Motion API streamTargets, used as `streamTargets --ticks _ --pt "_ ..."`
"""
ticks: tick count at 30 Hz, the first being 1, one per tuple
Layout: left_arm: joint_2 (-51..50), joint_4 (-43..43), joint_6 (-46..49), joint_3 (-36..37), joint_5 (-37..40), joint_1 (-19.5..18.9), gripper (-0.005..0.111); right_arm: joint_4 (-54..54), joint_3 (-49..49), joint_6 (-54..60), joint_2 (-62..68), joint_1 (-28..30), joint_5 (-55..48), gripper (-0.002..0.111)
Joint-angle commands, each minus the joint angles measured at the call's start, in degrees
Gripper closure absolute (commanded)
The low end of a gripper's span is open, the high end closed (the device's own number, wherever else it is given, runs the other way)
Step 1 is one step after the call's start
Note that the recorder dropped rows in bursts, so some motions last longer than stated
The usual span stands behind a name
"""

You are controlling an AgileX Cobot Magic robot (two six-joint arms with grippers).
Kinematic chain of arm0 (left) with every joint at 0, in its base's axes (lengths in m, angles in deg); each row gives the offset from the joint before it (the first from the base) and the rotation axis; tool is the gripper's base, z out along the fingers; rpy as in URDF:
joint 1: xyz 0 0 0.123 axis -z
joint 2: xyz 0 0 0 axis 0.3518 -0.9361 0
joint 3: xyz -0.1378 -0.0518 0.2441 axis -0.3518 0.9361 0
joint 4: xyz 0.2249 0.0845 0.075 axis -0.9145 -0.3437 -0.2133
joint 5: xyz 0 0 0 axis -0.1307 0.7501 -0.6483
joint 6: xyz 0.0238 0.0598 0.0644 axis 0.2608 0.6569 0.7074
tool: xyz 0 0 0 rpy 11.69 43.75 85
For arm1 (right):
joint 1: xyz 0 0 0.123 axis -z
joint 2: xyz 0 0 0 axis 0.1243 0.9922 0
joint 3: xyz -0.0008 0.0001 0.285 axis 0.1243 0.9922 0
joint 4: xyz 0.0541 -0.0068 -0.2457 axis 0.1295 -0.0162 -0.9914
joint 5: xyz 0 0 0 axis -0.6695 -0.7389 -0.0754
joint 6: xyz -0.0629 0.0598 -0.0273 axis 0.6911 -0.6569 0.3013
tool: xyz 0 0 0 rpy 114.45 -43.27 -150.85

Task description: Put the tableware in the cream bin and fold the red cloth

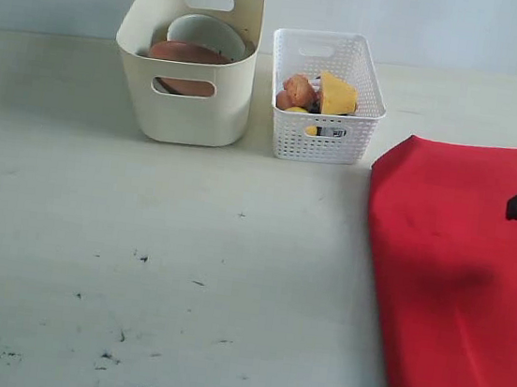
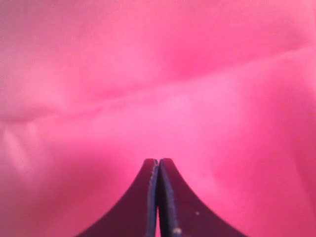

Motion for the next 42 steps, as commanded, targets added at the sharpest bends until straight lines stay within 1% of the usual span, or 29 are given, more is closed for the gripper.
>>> streamTargets --ticks 1,4,5,7,14,17,28,35,42 --pt "0.29 -0.39 -0.26 0.11 -0.42 -0.17 0.045 -4.03 2.31 -1.66 -0.56 -5.89 -1.0 0.108" --pt "0.29 -0.39 -0.26 0.11 -0.42 -0.17 0.045 -10.82 3.57 -9.95 -0.56 -9.23 0.34 0.108" --pt "0.29 -0.39 -0.26 0.11 -0.42 -0.17 0.045 -14.01 3.94 -13.7 -0.56 -9.9 1.04 0.108" --pt "0.29 -0.39 -0.26 0.11 -0.42 -0.17 0.045 -17.27 3.94 -17.27 -0.3 -10.4 2.32 0.108" --pt "0.29 -0.95 -0.26 0.11 -0.42 -0.17 0.045 -17.94 3.83 -19.73 7.63 -10.4 6.07 0.108" --pt "0.29 -1.07 -0.26 0.11 -0.42 -0.17 0.045 -17.94 2.32 -20.55 11.54 -10.4 7.64 0.108" --pt "0.29 -1.46 -0.26 0.11 -0.42 -0.17 0.045 -18.2 -12.16 -20.55 23.4 -10.4 5.95 0.108" --pt "0.29 -1.71 -0.26 0.11 -0.42 -0.17 0.045 -18.2 -25.29 -20.55 31.36 -10.4 3.7 0.108" --pt "0.29 -1.71 -0.26 0.11 -0.42 -0.17 0.045 -18.45 -39.35 -20.55 39.9 -10.26 -1.6 0.108"
